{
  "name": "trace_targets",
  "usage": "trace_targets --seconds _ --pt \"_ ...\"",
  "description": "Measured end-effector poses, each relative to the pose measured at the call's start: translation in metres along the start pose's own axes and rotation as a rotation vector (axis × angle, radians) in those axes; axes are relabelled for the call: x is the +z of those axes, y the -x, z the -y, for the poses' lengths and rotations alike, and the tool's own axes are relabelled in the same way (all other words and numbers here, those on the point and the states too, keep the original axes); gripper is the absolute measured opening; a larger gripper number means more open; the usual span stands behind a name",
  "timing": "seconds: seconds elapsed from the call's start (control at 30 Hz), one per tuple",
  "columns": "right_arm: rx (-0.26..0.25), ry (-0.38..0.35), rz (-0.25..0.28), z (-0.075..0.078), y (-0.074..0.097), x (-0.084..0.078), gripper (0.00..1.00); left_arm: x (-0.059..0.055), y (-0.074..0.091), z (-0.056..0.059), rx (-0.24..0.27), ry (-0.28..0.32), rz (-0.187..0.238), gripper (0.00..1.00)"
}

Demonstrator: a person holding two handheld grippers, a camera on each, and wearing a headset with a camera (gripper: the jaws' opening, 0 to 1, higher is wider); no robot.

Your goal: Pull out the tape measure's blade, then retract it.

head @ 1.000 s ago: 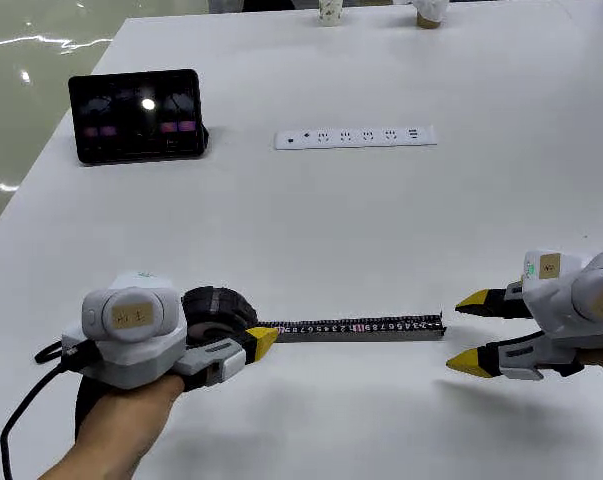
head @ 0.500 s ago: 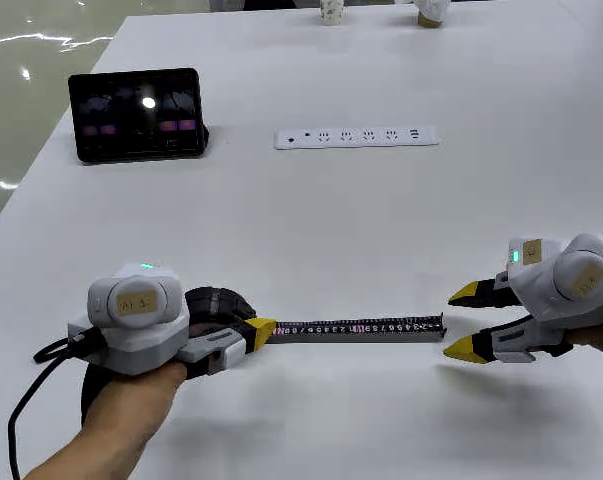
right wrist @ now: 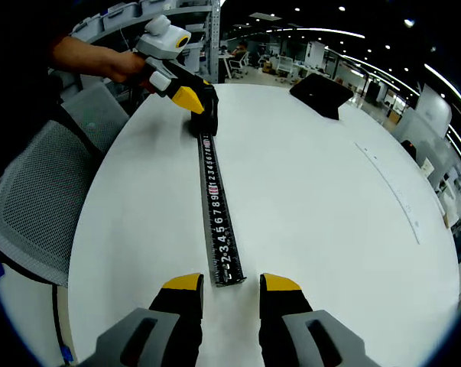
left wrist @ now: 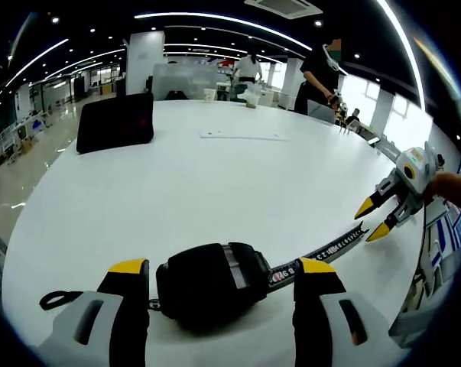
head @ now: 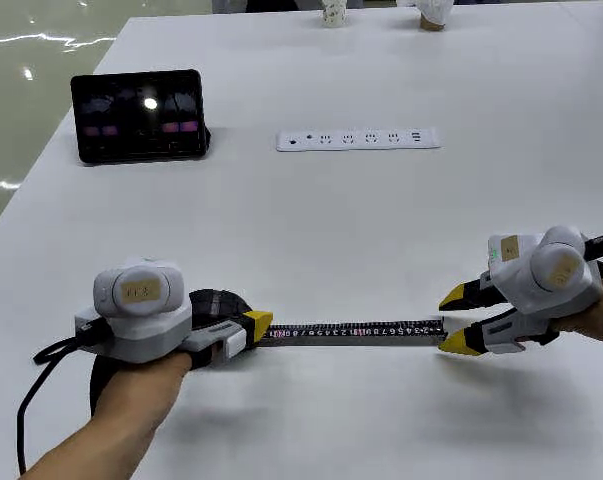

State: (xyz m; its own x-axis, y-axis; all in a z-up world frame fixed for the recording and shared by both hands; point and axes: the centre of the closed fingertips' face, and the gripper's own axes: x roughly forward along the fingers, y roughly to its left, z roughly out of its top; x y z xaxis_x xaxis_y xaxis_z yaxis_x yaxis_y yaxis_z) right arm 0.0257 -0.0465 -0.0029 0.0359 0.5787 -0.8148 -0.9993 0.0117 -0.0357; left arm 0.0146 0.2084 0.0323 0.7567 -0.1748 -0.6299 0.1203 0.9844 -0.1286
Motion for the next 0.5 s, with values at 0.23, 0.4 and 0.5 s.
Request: trace_targets --seconds 0.23,0.4,0.5 --pt "0.029 0.026 -0.024 -0.002 -0.005 -0.004 0.22 -0.009 -0.003 -0.005 0.027 0.078 -0.026 0.67" --pt "0.043 0.039 -0.034 -0.003 -0.008 -0.006 0.19 -0.011 -0.006 -0.005 0.033 0.123 -0.034 0.65" --pt "0.048 0.034 -0.029 -0.002 -0.009 -0.006 0.18 -0.010 -0.007 -0.006 0.040 0.134 -0.035 0.65"
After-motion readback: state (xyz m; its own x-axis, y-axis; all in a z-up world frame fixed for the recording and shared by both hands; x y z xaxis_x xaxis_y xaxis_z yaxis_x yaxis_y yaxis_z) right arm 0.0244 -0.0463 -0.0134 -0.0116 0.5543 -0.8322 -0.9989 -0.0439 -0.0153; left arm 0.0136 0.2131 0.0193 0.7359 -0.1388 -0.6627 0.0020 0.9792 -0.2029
